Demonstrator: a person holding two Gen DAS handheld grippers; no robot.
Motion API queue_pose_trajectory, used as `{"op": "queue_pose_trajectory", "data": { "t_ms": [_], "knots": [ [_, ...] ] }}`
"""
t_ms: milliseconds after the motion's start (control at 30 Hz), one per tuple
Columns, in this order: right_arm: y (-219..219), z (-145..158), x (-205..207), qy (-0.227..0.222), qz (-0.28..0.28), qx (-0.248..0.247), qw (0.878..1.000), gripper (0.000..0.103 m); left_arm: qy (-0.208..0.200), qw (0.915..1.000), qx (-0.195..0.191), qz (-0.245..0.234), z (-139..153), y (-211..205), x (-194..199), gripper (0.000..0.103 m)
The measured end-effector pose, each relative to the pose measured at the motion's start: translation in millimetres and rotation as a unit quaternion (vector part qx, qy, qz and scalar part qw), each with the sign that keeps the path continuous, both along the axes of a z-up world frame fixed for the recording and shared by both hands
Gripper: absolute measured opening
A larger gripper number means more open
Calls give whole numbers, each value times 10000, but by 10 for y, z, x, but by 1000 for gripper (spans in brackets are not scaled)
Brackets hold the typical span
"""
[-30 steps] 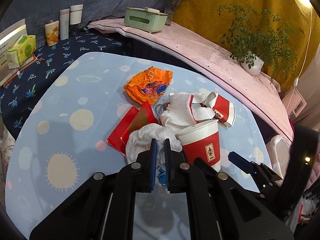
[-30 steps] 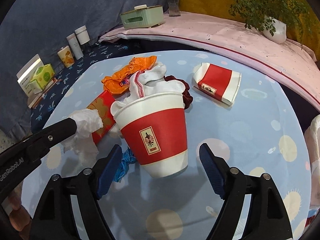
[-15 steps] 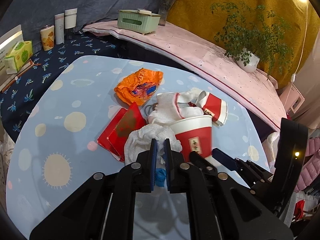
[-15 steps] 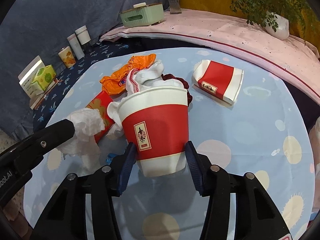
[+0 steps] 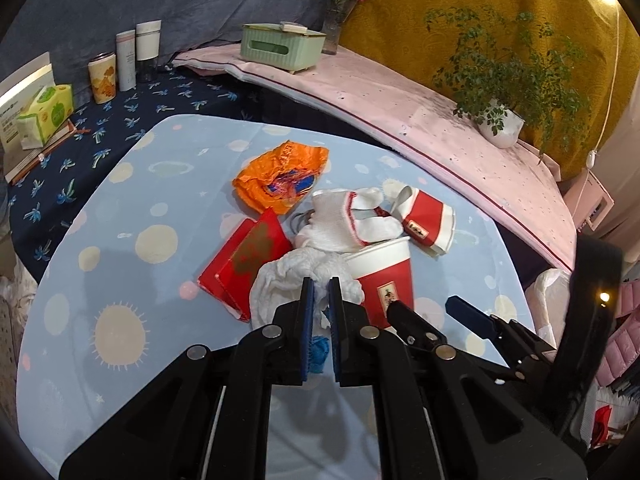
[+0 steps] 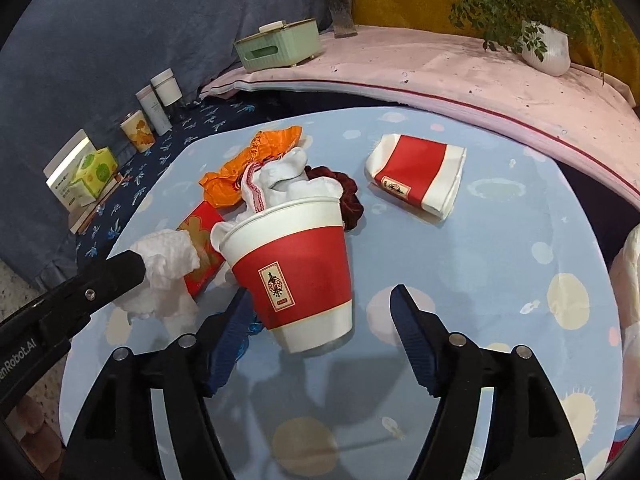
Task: Collect trash
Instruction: 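Lift the paper cup with the right gripper and carry it over the bin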
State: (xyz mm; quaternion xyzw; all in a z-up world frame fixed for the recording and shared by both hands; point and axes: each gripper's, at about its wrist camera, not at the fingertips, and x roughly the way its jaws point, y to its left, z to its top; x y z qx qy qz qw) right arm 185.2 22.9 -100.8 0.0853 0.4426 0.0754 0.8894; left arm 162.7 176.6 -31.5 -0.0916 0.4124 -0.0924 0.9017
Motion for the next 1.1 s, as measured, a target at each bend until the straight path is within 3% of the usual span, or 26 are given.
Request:
{"op": "queue_pose_trajectory", "data": {
  "t_ms": [267,367,500,800,1100],
  "knots": [
    [83,-268,256,265,91,325,9991,75,98,9998,69,139,-94,156,95,7],
    [101,-293,274,320,174,425,9984,66,112,9998,82,143,-105,148,109,7],
    [66,-246,232,242,162,488,9984,64,115,9998,81,130,-96,121,106,7],
    [-367,269,-83,-348,-274,517,9977,64,-75,9999,85,-120,103,-186,10,7],
    [-1232,972,-590,-1013,-1118,203,9883,64,-482,9951,-117,-852,536,-950,-159,8]
  ]
}}
